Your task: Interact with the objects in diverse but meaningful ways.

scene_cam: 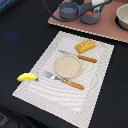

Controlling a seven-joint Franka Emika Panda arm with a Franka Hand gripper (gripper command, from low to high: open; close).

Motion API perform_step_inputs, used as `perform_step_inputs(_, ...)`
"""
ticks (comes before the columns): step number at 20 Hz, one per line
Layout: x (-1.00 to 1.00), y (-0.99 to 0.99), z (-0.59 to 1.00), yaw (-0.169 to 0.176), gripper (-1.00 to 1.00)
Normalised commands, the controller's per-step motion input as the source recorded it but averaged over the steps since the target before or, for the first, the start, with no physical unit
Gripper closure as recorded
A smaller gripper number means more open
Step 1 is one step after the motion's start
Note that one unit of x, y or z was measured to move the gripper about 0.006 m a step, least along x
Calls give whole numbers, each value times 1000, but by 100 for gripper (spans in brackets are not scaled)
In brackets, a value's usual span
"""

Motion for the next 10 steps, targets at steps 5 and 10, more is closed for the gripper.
perform_step_inputs(5,1,-977,-134,0,-100)
perform_step_inputs(10,-6,-917,-224,0,-100)
